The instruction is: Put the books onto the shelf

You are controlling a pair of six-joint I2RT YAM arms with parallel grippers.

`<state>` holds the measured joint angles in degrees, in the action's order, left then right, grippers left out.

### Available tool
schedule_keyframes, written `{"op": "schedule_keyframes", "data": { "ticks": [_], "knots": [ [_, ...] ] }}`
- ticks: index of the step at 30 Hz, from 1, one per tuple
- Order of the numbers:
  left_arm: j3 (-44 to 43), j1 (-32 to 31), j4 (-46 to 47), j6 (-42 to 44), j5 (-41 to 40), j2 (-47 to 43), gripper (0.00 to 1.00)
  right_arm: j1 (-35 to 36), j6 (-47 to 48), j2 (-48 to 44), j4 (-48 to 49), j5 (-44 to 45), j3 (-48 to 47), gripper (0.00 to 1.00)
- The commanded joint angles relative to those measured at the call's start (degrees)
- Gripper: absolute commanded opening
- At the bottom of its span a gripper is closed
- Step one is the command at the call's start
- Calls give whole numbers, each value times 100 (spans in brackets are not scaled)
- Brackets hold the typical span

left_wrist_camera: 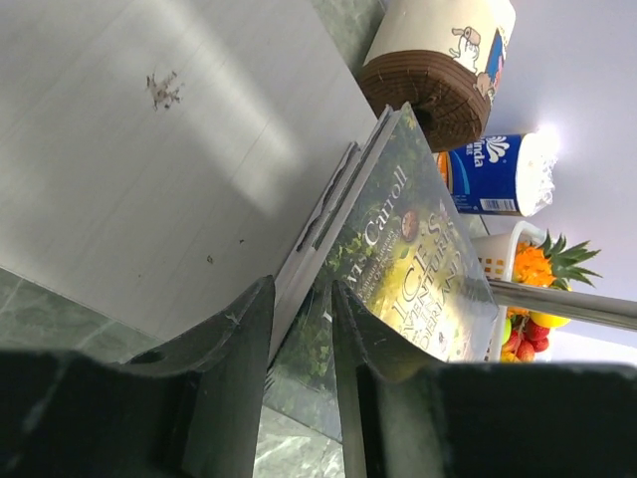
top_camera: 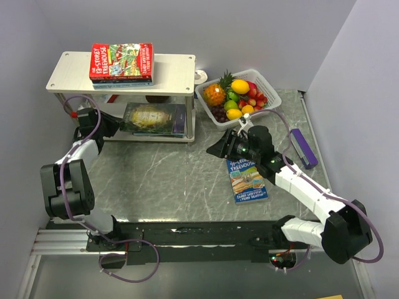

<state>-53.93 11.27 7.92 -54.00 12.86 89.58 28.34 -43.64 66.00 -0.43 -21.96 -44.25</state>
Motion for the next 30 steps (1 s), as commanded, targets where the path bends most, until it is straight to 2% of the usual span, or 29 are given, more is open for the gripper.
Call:
{"op": "schedule_keyframes", "data": {
  "ticks": [1, 24, 30],
  "knots": [
    [-135, -28, 403, -137, 242, 51, 35, -65, 48, 9, 210, -19, -277, 64],
    [-74, -415, 728, -542, 331, 130, 32, -153, -48, 317, 315, 33, -426, 64],
    [-117, -441, 772, -568, 375, 139, 32, -346, -478, 720, 858, 60, -690, 64]
  ]
}}
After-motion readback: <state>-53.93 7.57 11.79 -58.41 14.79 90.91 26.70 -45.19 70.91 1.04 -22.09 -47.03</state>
